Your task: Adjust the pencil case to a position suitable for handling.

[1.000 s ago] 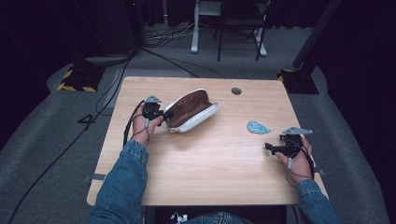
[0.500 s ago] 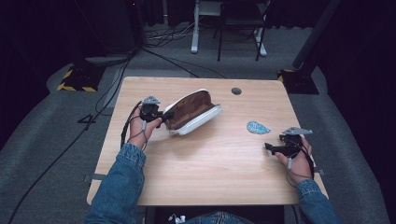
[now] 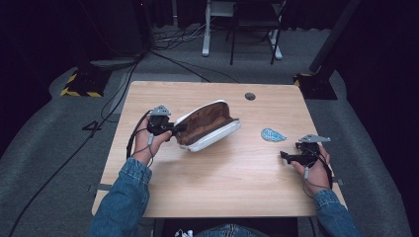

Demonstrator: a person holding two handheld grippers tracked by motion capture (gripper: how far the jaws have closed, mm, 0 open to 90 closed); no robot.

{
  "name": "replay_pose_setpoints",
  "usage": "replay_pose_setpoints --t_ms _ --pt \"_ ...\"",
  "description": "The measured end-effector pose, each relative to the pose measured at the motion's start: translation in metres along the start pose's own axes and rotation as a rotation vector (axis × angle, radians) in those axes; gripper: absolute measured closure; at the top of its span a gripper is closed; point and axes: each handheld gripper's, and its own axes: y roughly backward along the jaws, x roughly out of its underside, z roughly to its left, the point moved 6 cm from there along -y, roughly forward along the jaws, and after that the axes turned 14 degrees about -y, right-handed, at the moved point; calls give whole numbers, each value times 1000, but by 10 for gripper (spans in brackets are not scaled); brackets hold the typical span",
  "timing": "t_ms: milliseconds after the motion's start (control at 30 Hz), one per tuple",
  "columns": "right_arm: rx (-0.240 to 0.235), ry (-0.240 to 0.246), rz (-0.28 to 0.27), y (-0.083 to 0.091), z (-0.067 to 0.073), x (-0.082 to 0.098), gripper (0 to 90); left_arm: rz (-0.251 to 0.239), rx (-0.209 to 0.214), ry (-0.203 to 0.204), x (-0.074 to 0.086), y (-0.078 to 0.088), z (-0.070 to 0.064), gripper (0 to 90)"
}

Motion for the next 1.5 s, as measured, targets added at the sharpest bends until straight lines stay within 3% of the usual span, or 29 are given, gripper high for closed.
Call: replay_pose_setpoints --t_ms 367,867,1200,1500 --pt "0 0 0 0 0 0 151 24 55 -59 0 6 -30 860" --pt "-3 3 2 0 0 0 152 22 122 -98 -2 5 -62 859" --pt "-4 5 2 0 0 0 151 32 197 -137 -1 -10 -90 859" --pt "-3 6 2 0 1 0 152 34 246 -148 6 -24 -103 859"
